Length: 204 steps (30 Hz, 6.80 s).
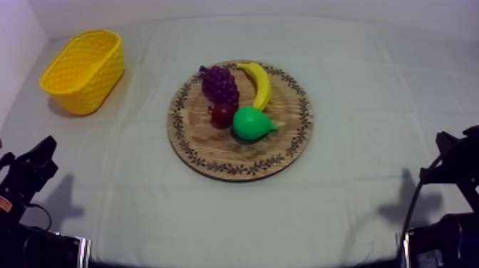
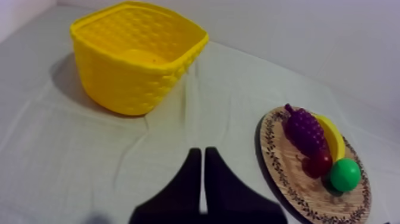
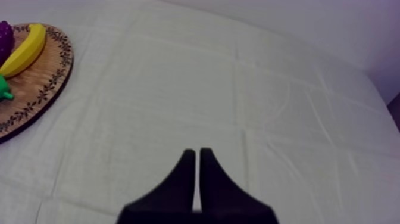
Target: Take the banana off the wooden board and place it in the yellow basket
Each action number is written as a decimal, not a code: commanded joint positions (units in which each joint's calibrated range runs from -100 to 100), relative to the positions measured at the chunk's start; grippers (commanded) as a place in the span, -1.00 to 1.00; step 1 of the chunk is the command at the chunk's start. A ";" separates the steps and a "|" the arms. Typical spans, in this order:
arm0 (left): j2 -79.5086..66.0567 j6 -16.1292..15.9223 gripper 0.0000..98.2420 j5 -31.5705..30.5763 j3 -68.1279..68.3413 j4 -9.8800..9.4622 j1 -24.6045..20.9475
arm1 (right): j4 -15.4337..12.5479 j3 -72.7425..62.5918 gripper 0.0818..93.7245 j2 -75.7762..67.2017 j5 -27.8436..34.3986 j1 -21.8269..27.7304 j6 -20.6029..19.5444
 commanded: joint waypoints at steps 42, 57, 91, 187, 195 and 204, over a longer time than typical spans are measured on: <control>2.02 0.63 -1.00 -0.38 0.03 -0.01 -1.20 | -0.03 -0.03 -0.99 -0.04 0.06 -0.01 0.01; 23.15 -3.18 -1.00 5.27 -24.95 0.92 1.83 | -0.03 -0.03 -0.99 -0.04 0.06 -0.01 0.01; 97.14 3.26 -0.97 31.39 -101.64 -5.25 21.28 | -0.03 -0.03 -0.99 -0.04 0.06 -0.01 0.01; 153.11 10.74 -0.58 67.37 -162.18 -1.90 26.46 | -0.03 -0.03 -0.99 -0.04 0.06 -0.01 0.01; 134.63 8.34 -0.55 67.60 -152.95 -6.35 24.58 | -0.03 -0.03 -0.99 -0.04 0.06 -0.01 0.01; 120.05 5.94 -0.54 65.27 -134.94 -9.56 15.96 | -0.03 -0.03 -0.99 -0.04 0.06 -0.01 0.01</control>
